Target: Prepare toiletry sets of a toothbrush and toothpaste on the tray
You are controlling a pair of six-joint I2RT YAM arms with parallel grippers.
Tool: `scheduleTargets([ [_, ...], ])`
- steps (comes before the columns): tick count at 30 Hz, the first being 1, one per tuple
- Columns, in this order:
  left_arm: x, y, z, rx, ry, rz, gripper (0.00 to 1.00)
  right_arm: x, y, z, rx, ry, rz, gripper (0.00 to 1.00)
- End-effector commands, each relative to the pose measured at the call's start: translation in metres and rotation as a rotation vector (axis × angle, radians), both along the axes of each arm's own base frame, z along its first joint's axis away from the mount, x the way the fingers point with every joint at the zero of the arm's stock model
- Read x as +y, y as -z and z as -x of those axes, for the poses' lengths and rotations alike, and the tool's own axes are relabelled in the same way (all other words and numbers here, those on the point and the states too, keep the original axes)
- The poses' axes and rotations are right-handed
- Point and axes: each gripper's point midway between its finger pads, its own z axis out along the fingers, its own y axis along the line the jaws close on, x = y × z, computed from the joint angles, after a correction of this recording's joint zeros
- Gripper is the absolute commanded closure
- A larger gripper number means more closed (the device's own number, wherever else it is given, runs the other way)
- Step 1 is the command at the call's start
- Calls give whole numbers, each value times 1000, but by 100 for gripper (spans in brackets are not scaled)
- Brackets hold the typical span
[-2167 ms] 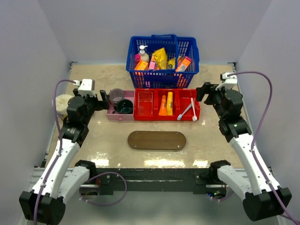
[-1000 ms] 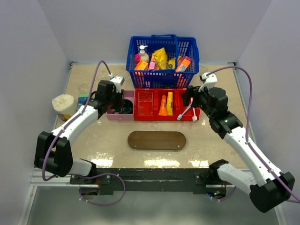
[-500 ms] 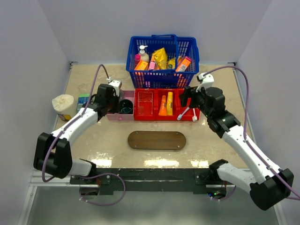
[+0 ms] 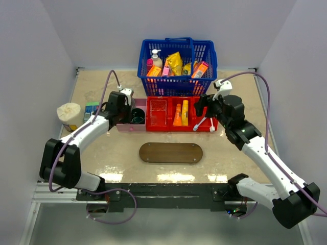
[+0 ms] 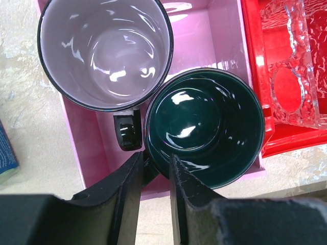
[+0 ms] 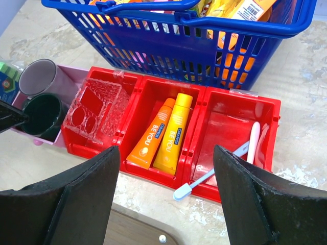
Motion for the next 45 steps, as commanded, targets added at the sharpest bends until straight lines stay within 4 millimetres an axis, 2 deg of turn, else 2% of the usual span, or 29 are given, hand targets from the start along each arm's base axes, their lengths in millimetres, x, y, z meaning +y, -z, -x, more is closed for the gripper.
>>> scheduleTargets([
  [1,-6,-19,-17,-56,-17,29,70,6,-10,-2,-38,-10,-34,24],
  [4,-6,-17,-17,-56,-20,31,71,7,-7,-3,-32,-11,-33,24],
  [8,-12,-13,-17,-36,-3,53,79,7,-8,-3,-35,-11,-34,24],
  [20,-14,-1,-16,15,-17,59,76,15,-8,-2,-34,-28,-32,24],
  [30,-16,8,-16,48,-27,66,75,49,-1,1,-19,-81,6,24],
  [33,-16,14,-16,67,-24,59,83,59,0,2,-21,-93,14,24],
  [34,-15,14,-16,71,-27,57,91,63,-2,3,-23,-99,12,24],
  [37,-12,6,-19,51,-45,57,100,77,2,4,-14,-121,22,24],
  [41,-9,-9,-22,7,-72,105,100,99,6,5,-3,-156,40,24],
  [45,-5,-22,-24,-31,-85,164,100,119,1,4,-10,-184,52,24],
])
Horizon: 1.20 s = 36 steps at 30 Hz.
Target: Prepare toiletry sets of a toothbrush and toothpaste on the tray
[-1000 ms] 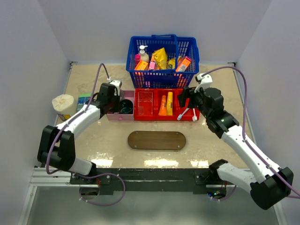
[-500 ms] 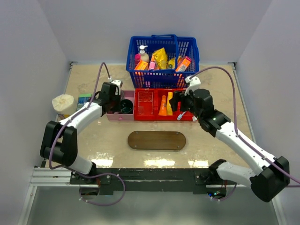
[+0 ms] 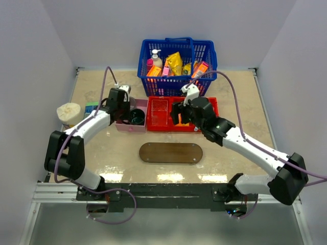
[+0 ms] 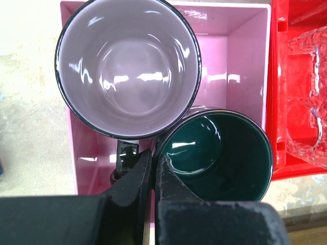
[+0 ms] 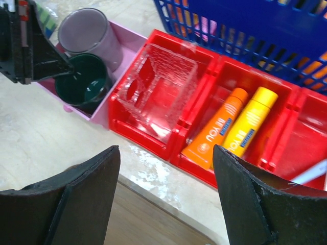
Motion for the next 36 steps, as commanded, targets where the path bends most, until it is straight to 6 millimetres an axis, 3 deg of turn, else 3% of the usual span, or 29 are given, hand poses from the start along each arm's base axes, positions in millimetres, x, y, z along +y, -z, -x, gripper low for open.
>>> scheduleTargets([
  [1,-3,-37,-5,-96,-3,113,100,22,-37,-11,-83,0,-47,24],
  [9,5,-67,-7,-196,-33,196,100,71,-41,-8,-78,-70,-27,24],
  [15,10,-79,-5,-235,-41,221,100,111,-29,-9,-35,-114,-23,25],
  [16,10,-80,-5,-237,-37,222,100,118,-20,-11,-16,-121,-16,25],
  [19,9,-84,-3,-249,-34,226,100,138,-23,-13,-9,-140,-32,26],
  [23,12,-89,-2,-271,-43,222,100,160,-8,-26,9,-121,32,26],
  [27,14,-93,0,-291,-48,221,100,169,12,-38,38,-82,104,31],
  [32,16,-100,1,-319,-54,222,100,174,22,-52,45,-29,141,33],
  [33,16,-101,2,-323,-54,223,100,177,32,-54,59,-29,159,34],
  [36,17,-103,2,-331,-55,219,100,181,33,-58,68,-16,168,38],
])
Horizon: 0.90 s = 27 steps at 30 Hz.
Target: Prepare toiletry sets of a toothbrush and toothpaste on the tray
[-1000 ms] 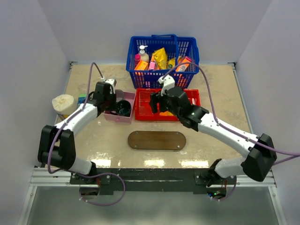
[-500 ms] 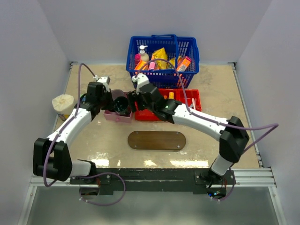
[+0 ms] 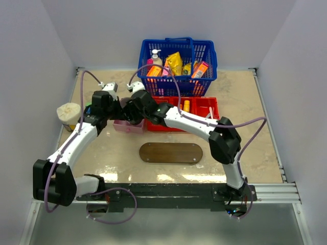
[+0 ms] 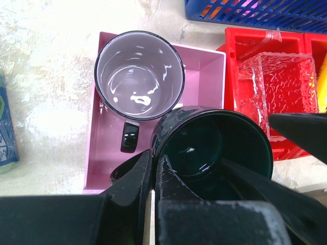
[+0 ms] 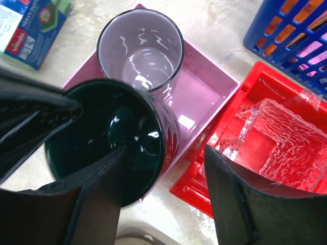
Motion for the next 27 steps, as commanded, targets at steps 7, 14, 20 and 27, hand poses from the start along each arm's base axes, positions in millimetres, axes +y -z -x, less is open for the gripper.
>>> scheduleTargets([
  [7,-4,-43,-14,-170,-1,55,100,8,-12,-19,-29,78,9,44],
  [14,-7,-52,-11,-214,28,69,100,12,-2,-24,-9,96,24,63],
  [20,-16,-63,-7,-267,85,95,100,13,-1,-28,-13,111,26,84],
  [27,-24,-70,-3,-293,148,102,100,19,-16,-30,-19,88,-36,100],
])
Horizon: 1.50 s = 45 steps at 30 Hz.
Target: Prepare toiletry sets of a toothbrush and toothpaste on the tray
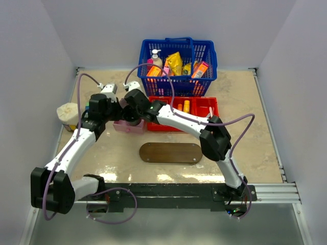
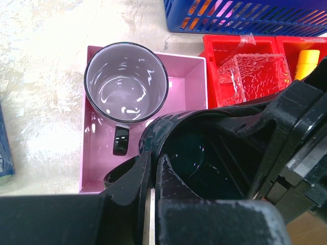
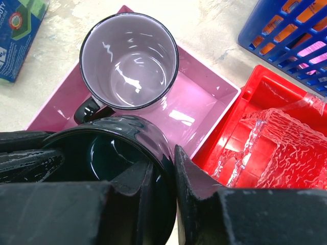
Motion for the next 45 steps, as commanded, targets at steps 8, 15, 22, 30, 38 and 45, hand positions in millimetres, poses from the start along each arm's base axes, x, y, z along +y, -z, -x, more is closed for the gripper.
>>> scheduleTargets([
  [8,-12,-83,-3,-295,106,59,45,4,-59,-19,-58,-56,-154,100],
  [15,0,-106,12,-387,106,32,20,-2,-88,-13,-89,-186,-159,100],
  [22,-18,-108,42,-391,251,57,13,-22,-110,6,-102,-373,-151,100],
  [30,-47,-102,65,-249,441,133,16,-41,-104,43,-91,-567,-59,100],
  [38,-59,-99,74,-159,445,190,17,-59,-81,62,-32,-584,-16,100],
  [45,-43,-76,62,-166,355,116,18,-68,-63,87,-10,-652,-20,100],
])
